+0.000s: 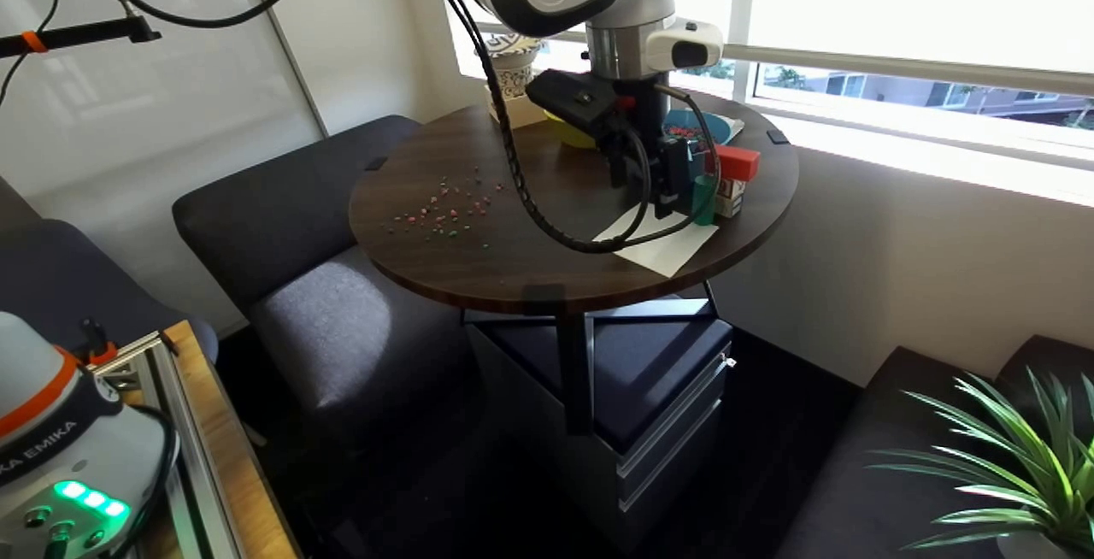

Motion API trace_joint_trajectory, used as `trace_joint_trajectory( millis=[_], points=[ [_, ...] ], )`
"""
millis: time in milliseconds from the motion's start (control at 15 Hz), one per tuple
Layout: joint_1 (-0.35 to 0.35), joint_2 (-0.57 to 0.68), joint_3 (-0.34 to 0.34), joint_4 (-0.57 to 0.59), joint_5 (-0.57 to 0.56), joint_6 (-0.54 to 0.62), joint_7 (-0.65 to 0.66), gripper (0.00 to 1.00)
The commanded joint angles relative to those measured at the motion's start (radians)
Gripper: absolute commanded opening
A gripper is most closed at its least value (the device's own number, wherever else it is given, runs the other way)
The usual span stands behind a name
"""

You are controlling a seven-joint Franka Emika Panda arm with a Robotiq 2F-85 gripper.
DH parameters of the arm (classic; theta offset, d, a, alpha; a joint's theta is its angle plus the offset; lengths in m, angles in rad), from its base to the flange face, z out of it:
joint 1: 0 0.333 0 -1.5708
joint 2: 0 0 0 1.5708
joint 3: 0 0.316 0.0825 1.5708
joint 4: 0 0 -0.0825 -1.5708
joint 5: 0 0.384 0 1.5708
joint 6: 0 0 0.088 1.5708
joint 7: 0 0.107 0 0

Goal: Use the napkin to move the cereal on the table

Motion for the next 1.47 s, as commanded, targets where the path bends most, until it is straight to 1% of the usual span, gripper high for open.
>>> trace_joint_trajectory(
  millis=[0, 200, 533, 600, 733, 867, 933, 1133, 1267, 1333, 1400],
  points=[
    [-0.013, 0.093, 0.003, 0.093, 0.005, -0.029, 0.033, 1.0],
    [-0.019, 0.123, 0.005, 0.108, 0.012, -0.034, 0.059, 1.0],
    [-0.024, 0.125, 0.007, 0.083, 0.021, -0.024, 0.094, 1.0],
    [-0.025, 0.123, 0.009, 0.076, 0.026, -0.017, 0.099, 0.8],
    [-0.023, 0.125, 0.013, 0.075, 0.033, -0.011, 0.104, 0.66],
    [-0.021, 0.126, 0.017, 0.076, 0.037, -0.007, 0.109, 0.49],
    [-0.02, 0.124, 0.018, 0.075, 0.038, -0.006, 0.111, 0.42],
    [-0.018, 0.12, 0.019, 0.074, 0.035, -0.009, 0.114, 0.18],
    [-0.017, 0.117, 0.019, 0.072, 0.031, -0.015, 0.112, 0.05],
    [-0.015, 0.111, 0.018, 0.068, 0.028, -0.016, 0.11, 0.0],
    [-0.014, 0.107, 0.019, 0.066, 0.026, -0.014, 0.107, 0.0]
  ],
)
